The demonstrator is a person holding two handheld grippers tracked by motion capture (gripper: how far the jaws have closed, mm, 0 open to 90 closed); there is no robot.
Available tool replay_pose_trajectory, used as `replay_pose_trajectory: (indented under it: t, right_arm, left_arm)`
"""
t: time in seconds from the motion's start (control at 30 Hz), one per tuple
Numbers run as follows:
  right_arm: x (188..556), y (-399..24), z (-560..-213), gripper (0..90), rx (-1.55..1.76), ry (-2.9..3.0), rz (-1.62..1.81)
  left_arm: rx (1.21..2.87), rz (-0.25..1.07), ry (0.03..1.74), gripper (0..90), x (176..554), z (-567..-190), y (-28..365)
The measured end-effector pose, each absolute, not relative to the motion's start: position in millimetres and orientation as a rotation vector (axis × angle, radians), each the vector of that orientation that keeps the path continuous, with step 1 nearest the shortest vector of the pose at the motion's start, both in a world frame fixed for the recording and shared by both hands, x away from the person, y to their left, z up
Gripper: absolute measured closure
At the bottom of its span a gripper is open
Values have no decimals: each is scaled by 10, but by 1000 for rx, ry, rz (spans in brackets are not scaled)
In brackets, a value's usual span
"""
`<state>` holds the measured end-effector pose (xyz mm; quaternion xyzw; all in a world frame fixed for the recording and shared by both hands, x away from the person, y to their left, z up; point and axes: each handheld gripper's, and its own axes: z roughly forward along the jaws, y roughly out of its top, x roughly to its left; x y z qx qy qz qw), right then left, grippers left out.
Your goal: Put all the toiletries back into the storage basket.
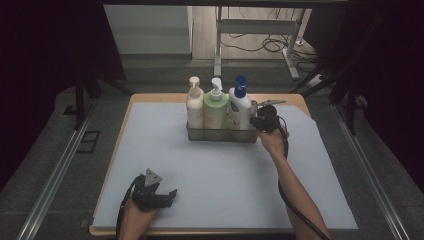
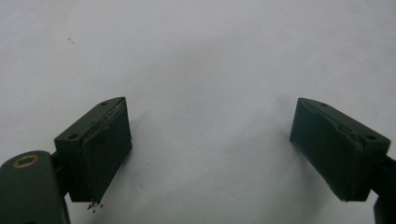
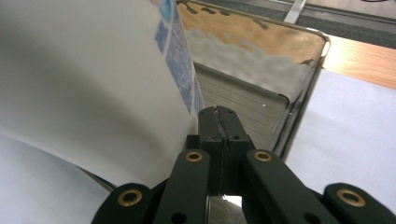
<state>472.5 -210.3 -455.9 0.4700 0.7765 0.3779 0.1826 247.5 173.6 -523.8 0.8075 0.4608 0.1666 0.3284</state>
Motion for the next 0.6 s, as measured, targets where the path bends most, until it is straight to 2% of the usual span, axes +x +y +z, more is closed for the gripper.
replay_pose_trajectory:
  t: [0.6]
  right_arm:
    - [4703,-2028,-4609,898,1324,2237,1100]
  left_arm:
    - [2113,435,1207,122,2475,-5238,1735]
